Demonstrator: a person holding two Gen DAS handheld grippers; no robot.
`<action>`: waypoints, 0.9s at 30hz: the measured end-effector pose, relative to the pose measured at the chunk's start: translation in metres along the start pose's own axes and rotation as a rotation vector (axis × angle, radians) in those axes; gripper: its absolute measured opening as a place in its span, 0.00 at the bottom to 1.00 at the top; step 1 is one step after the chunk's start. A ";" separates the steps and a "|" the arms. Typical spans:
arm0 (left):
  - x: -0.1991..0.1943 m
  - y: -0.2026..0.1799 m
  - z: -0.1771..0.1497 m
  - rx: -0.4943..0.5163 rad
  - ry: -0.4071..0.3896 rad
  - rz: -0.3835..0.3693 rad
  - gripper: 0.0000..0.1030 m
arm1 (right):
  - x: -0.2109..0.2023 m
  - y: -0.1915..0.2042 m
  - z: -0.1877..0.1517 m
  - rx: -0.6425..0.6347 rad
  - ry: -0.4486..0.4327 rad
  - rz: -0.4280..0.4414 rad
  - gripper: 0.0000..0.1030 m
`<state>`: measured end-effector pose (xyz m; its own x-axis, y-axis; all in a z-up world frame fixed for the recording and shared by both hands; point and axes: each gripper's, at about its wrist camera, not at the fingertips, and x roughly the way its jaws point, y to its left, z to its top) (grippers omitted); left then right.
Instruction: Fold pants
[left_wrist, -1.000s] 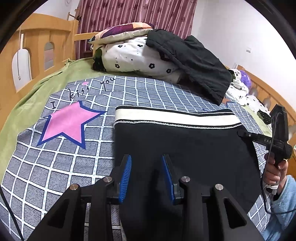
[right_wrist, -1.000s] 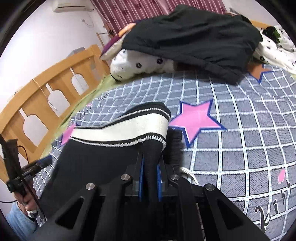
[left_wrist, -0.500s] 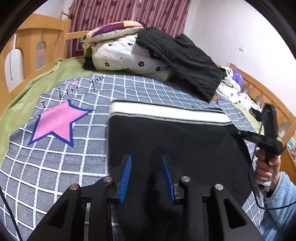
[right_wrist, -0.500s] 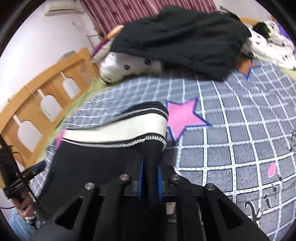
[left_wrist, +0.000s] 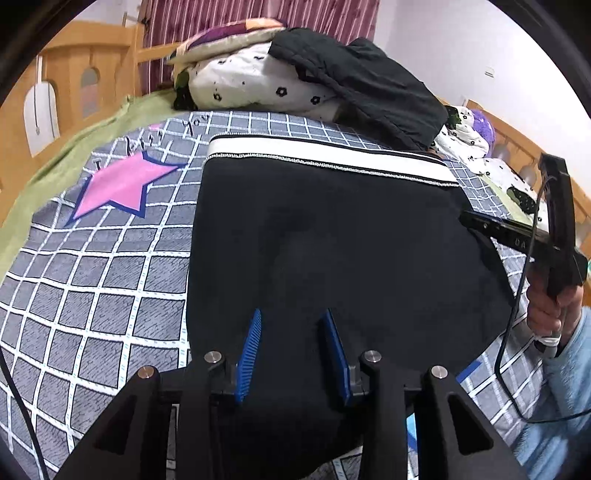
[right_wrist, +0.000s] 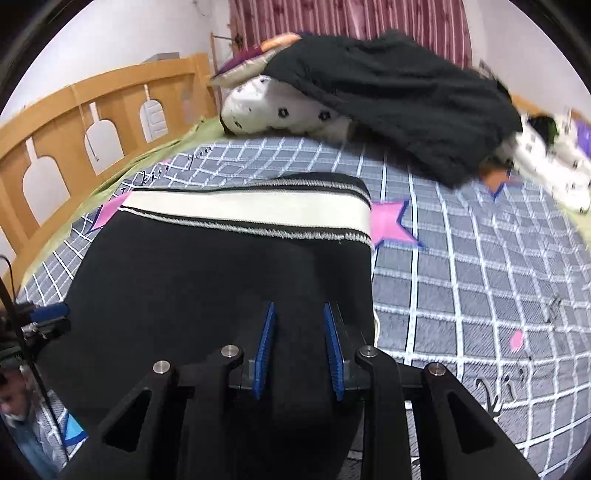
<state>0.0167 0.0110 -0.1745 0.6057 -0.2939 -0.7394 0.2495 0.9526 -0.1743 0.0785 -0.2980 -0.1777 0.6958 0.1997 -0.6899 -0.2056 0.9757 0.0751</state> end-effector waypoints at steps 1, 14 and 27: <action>0.000 0.002 0.007 -0.002 -0.003 0.003 0.33 | -0.002 0.000 0.002 0.000 0.016 0.002 0.25; 0.063 -0.013 0.130 0.156 -0.074 0.101 0.42 | 0.034 0.004 0.075 -0.009 -0.060 -0.040 0.28; 0.102 0.005 0.122 0.092 -0.033 0.148 0.43 | 0.071 -0.003 0.065 -0.011 -0.047 -0.036 0.29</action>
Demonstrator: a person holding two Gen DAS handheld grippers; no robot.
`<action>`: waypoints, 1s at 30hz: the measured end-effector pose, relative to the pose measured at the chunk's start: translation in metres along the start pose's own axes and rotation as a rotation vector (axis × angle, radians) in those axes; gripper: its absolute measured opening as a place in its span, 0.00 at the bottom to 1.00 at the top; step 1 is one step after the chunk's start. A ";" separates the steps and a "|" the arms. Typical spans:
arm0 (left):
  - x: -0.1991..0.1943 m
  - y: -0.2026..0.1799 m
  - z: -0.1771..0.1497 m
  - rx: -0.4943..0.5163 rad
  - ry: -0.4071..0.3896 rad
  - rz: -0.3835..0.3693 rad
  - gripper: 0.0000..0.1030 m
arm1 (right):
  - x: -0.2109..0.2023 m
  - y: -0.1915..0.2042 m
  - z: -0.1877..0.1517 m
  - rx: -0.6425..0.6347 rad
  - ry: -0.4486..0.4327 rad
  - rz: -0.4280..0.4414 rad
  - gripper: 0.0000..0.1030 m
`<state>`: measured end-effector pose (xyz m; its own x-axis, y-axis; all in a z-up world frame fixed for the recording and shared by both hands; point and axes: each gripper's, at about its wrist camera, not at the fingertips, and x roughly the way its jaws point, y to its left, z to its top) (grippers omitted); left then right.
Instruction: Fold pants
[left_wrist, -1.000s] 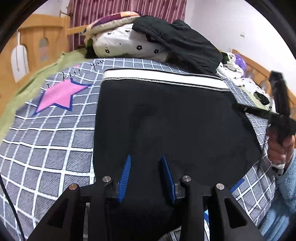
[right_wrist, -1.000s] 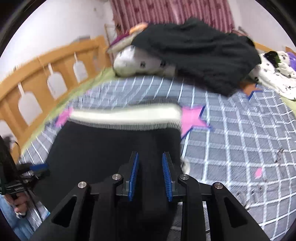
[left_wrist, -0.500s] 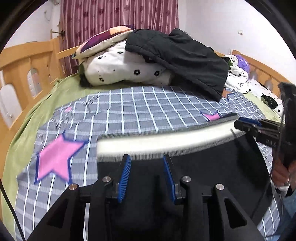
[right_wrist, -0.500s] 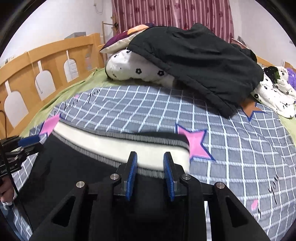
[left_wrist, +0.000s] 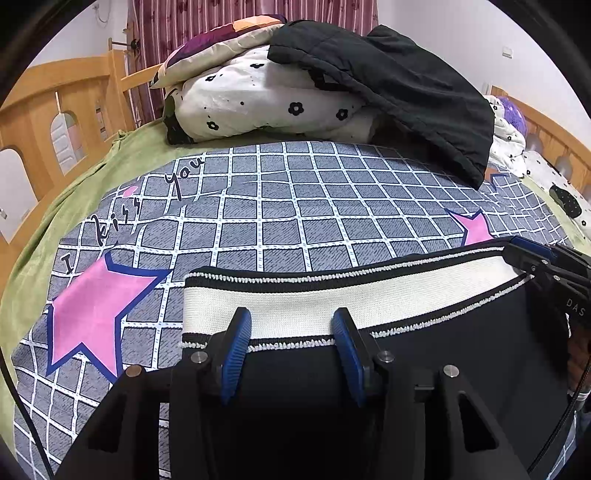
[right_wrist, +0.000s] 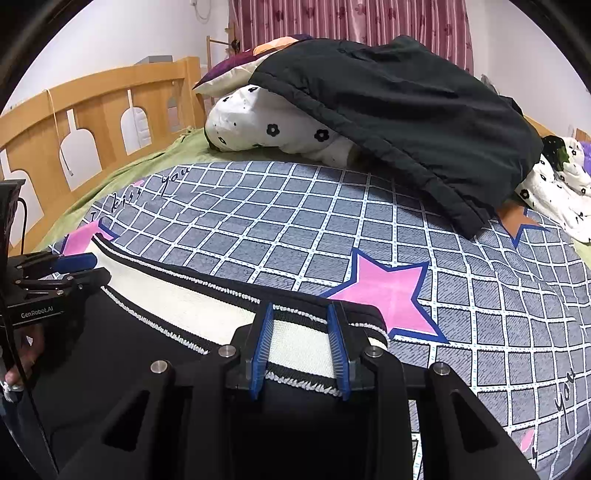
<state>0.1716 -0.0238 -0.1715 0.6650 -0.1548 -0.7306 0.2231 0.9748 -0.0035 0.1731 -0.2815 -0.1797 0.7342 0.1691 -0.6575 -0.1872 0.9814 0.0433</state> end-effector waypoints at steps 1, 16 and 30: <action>0.000 0.001 0.000 -0.005 -0.001 -0.005 0.43 | 0.000 0.000 0.000 0.001 -0.002 0.000 0.29; -0.117 0.006 -0.065 -0.114 0.052 -0.059 0.43 | -0.102 0.004 -0.037 0.131 0.073 0.002 0.37; -0.268 -0.027 -0.118 -0.143 -0.017 -0.001 0.77 | -0.281 0.067 -0.079 0.124 0.003 -0.148 0.81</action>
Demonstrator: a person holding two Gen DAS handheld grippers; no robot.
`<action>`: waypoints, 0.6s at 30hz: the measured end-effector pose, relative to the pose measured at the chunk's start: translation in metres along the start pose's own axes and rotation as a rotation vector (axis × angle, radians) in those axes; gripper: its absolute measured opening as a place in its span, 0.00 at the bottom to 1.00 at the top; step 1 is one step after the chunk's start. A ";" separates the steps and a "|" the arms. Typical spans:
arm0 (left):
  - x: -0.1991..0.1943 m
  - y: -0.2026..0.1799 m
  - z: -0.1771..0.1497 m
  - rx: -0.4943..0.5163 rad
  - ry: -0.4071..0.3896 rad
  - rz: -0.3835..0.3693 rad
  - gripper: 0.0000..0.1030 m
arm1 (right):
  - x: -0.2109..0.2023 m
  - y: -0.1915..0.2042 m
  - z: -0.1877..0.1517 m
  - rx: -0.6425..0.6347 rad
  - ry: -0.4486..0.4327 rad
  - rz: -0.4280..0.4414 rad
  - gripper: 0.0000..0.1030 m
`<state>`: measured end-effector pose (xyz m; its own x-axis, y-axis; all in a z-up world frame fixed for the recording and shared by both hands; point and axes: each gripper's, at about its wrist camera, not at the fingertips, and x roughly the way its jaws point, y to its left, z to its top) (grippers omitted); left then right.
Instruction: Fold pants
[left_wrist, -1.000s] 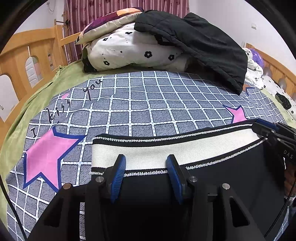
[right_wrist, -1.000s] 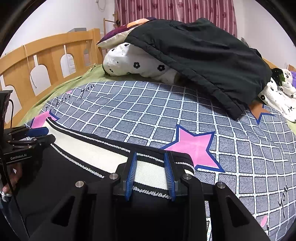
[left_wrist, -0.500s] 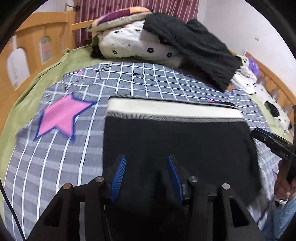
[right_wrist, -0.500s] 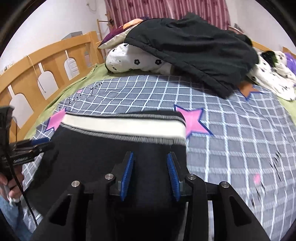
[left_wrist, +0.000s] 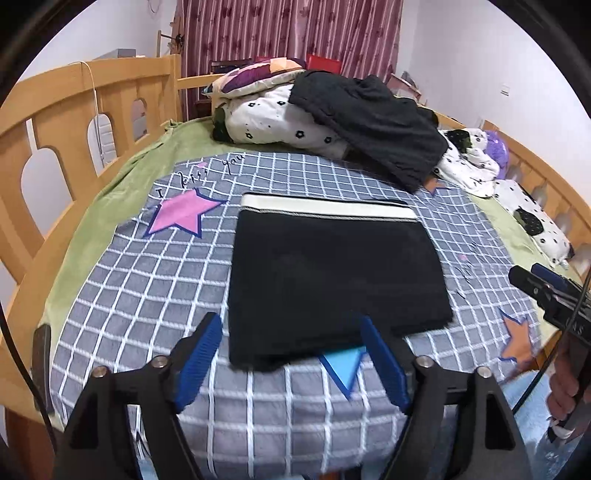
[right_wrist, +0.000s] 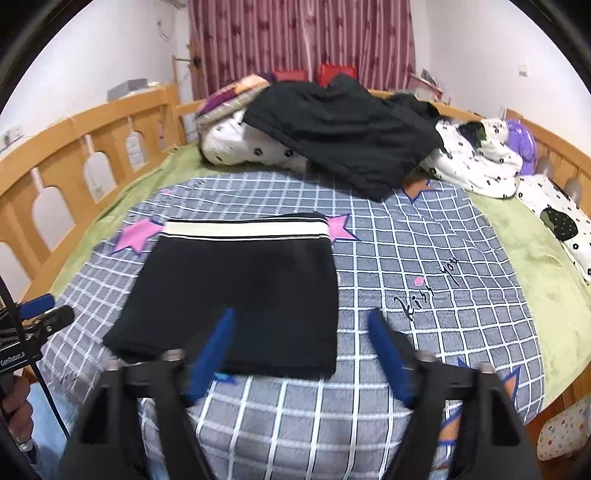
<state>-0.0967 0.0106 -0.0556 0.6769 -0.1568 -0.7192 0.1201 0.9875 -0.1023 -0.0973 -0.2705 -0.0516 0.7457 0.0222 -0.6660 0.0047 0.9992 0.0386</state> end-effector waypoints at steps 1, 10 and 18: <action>-0.005 -0.001 -0.003 0.000 -0.004 0.008 0.78 | -0.011 0.003 -0.006 -0.001 -0.010 0.007 0.85; -0.044 -0.003 -0.026 0.000 -0.043 0.045 0.79 | -0.052 0.014 -0.034 -0.010 -0.007 -0.036 0.86; -0.058 0.000 -0.034 0.001 -0.052 0.067 0.79 | -0.064 0.009 -0.044 0.022 -0.002 -0.052 0.86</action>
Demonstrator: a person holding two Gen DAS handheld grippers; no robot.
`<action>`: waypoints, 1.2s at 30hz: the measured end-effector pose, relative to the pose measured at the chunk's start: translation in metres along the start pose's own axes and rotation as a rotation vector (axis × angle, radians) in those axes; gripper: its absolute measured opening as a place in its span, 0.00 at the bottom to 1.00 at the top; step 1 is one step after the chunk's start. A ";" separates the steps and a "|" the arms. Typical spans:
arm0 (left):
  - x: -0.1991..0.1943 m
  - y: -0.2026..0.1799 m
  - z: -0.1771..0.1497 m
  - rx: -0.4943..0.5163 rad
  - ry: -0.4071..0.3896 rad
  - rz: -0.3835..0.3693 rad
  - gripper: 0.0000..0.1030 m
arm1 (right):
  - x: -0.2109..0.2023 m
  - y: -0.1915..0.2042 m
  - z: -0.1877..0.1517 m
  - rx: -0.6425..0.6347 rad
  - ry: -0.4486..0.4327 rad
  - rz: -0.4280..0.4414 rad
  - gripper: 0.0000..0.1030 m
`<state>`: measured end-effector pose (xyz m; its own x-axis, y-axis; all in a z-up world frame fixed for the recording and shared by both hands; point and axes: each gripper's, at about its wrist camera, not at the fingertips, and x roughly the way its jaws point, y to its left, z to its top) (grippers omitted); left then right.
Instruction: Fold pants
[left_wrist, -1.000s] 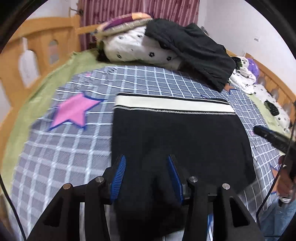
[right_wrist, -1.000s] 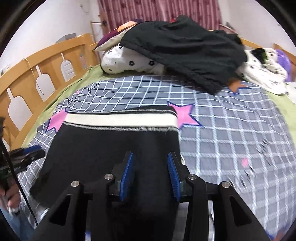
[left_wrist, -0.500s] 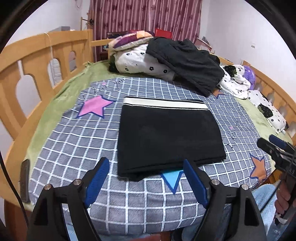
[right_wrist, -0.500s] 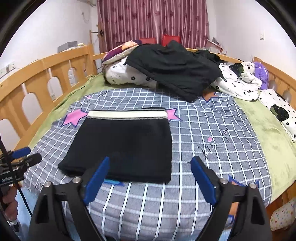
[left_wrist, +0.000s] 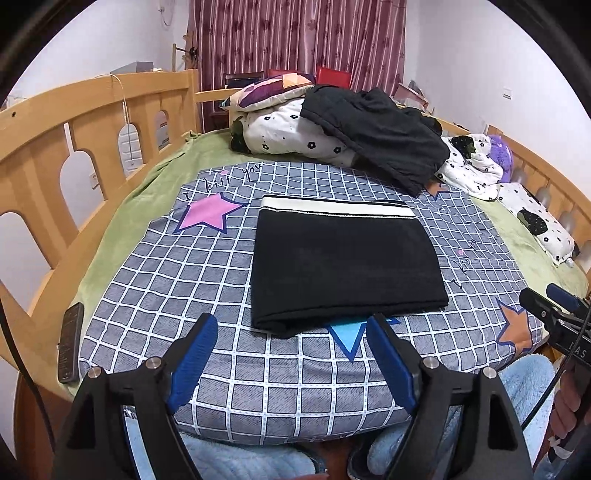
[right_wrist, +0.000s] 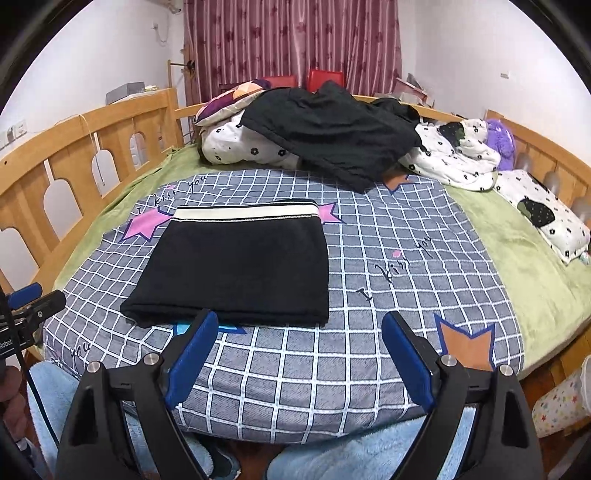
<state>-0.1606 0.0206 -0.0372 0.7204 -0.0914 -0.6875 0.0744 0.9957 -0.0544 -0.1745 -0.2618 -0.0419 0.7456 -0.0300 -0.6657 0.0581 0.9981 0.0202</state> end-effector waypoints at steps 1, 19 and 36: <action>-0.001 0.000 0.000 0.002 -0.003 0.004 0.79 | -0.001 0.000 -0.001 0.004 -0.001 -0.002 0.86; -0.003 0.000 -0.003 0.021 -0.007 0.047 0.79 | -0.007 -0.003 -0.003 0.019 -0.010 -0.018 0.86; -0.003 -0.003 -0.002 0.023 -0.007 0.062 0.79 | -0.003 -0.011 -0.004 0.055 0.003 -0.014 0.86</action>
<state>-0.1641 0.0176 -0.0368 0.7290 -0.0302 -0.6838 0.0458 0.9989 0.0048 -0.1796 -0.2728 -0.0431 0.7427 -0.0439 -0.6682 0.1054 0.9931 0.0520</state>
